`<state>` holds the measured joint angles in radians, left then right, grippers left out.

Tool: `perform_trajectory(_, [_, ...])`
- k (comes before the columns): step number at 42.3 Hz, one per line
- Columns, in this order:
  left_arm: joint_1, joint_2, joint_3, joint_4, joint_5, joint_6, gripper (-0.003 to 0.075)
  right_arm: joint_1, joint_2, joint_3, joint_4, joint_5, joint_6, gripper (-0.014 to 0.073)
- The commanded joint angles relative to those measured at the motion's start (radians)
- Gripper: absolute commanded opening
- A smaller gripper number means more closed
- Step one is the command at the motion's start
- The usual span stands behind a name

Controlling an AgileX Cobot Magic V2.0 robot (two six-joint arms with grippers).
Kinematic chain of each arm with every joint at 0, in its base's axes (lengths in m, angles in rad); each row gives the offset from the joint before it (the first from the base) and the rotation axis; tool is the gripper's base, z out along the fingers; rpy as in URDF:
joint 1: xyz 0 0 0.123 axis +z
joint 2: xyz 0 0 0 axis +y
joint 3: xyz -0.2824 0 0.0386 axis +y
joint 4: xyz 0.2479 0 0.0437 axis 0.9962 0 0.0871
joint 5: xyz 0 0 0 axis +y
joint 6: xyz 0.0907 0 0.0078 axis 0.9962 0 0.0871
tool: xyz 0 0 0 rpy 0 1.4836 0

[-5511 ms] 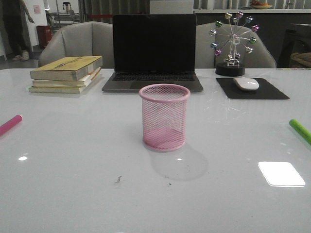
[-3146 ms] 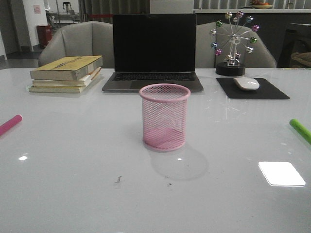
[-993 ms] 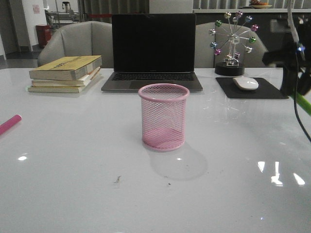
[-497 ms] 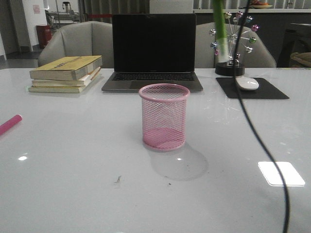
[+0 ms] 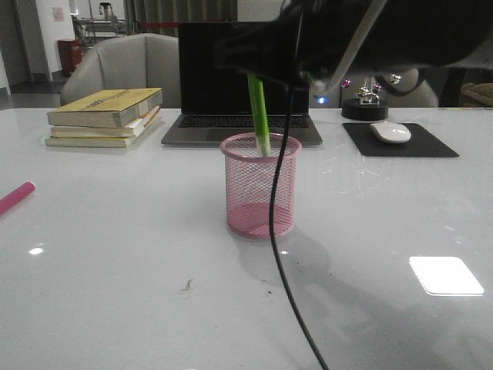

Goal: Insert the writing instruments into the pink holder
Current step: 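Lift the green marker and carry it over the pink holder, then lower the green marker into the holder and open the right gripper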

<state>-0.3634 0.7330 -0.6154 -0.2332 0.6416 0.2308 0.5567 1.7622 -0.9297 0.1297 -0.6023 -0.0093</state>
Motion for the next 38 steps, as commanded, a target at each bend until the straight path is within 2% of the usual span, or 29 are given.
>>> perform_trajectory(1, [-0.007, 0.003, -0.033, -0.022, -0.066, -0.001, 0.0435, -0.001, -0.009, -0.023, -0.008, -0.090, -0.007, 0.0230])
perform_trajectory(6, [-0.007, 0.003, -0.033, -0.022, -0.066, -0.001, 0.0435, -0.001, 0.012, -0.023, -0.008, -0.079, -0.007, 0.0409])
perform_trajectory(8, [-0.007, 0.003, -0.033, -0.022, -0.066, -0.001, 0.0435, -0.001, 0.004, -0.023, -0.008, -0.080, -0.007, 0.0453])
perform_trajectory(14, [-0.007, 0.003, -0.033, -0.022, -0.066, -0.001, 0.0435, -0.001, -0.101, -0.023, -0.008, -0.023, -0.007, 0.0478])
perform_trajectory(19, [-0.007, 0.003, -0.033, -0.022, -0.066, -0.001, 0.0435, -0.001, -0.253, -0.023, -0.016, 0.205, -0.009, 0.0478])
perform_trajectory(23, [-0.007, 0.003, -0.033, -0.022, -0.066, -0.001, 0.0435, -0.002, -0.393, -0.023, -0.057, 0.493, -0.061, 0.0478])
perform_trajectory(29, [-0.007, 0.003, -0.033, -0.022, -0.066, -0.001, 0.0435, -0.002, -0.539, -0.023, -0.105, 0.824, -0.122, 0.0475])
perform_trajectory(33, [-0.007, 0.003, -0.033, -0.022, -0.066, -0.001, 0.0435, -0.002, -0.607, -0.022, -0.090, 0.999, -0.121, 0.0444])
perform_trajectory(38, [-0.007, 0.003, -0.033, -0.022, -0.066, -0.001, 0.0435, -0.002, -0.667, -0.003, -0.042, 1.110, -0.120, 0.0391])
